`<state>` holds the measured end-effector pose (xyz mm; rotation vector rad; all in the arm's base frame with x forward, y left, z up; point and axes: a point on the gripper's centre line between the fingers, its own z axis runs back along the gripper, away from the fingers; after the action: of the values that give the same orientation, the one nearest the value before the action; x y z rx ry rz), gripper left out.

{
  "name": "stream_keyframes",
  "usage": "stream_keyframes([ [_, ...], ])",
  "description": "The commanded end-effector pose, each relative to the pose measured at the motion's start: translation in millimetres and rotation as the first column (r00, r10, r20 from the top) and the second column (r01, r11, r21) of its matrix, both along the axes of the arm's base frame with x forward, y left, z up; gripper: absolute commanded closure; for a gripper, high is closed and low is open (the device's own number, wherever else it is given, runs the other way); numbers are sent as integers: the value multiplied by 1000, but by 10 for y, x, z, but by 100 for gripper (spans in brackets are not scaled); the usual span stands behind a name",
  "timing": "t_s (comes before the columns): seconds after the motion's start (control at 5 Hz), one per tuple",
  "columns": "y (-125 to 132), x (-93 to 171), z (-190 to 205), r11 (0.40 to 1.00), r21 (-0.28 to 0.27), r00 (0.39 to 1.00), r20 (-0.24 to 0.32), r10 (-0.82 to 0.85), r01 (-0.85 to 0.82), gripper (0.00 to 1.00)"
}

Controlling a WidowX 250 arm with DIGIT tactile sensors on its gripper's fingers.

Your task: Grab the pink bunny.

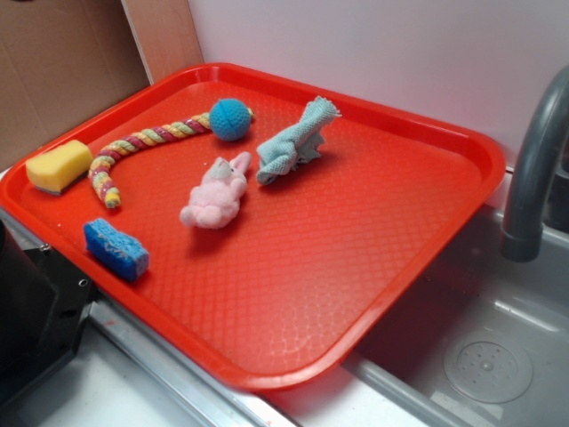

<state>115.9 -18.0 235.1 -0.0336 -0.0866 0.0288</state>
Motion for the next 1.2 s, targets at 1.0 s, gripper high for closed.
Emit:
stream_keyframes([
  [1.0,-253,976,-1586,816,-82,813,75,577,-572,0],
])
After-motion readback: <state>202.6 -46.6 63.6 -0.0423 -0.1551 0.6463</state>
